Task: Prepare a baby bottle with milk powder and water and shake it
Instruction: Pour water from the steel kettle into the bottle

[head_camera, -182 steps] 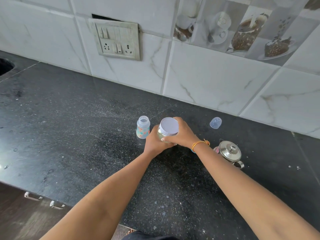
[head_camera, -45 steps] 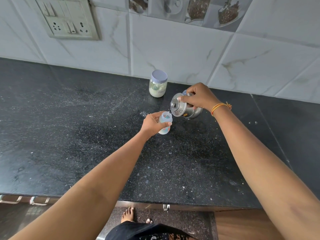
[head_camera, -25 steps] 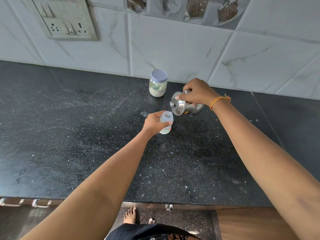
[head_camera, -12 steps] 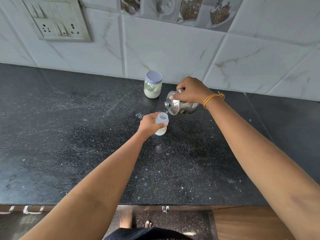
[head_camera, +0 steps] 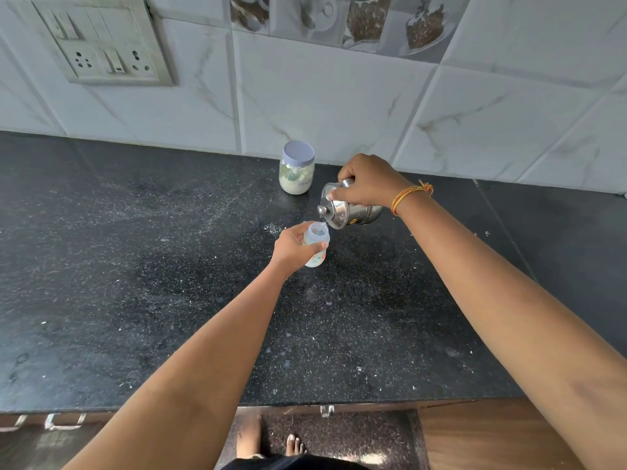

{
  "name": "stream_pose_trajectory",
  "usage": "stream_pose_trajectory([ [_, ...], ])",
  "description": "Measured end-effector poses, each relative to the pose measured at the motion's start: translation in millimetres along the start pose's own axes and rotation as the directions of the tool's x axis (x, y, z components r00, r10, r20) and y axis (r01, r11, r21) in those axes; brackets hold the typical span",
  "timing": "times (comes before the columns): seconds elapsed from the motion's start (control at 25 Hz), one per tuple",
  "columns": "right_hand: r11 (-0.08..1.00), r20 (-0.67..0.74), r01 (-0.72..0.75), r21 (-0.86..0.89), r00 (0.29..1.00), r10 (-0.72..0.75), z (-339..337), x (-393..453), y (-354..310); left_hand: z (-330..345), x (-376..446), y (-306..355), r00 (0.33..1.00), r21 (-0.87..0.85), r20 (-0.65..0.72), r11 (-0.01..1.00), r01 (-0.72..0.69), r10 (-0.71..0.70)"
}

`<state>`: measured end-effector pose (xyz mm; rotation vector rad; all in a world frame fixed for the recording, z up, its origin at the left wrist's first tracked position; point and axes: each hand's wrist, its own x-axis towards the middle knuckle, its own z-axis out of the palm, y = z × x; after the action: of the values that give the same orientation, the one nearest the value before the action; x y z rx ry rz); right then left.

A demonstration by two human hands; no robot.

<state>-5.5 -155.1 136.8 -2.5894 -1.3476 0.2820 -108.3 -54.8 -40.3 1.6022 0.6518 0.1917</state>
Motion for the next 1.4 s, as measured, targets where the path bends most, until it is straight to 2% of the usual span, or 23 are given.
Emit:
stream_pose_trajectory([
  [0.68, 0.999, 0.023, 0.009, -0.044, 1.0, -0.008, -4, 0, -8, -3, 3, -3, 0.999, 0.01, 0.035, 1.0, -0.011, 0.011],
  [1.4, 0.992, -0.023, 0.066, -0.108, 0.997, -0.069, 1, 5, -13, -2, 5, -5, 0.999, 0.011, 0.03, 1.0, 0.011, -0.011],
])
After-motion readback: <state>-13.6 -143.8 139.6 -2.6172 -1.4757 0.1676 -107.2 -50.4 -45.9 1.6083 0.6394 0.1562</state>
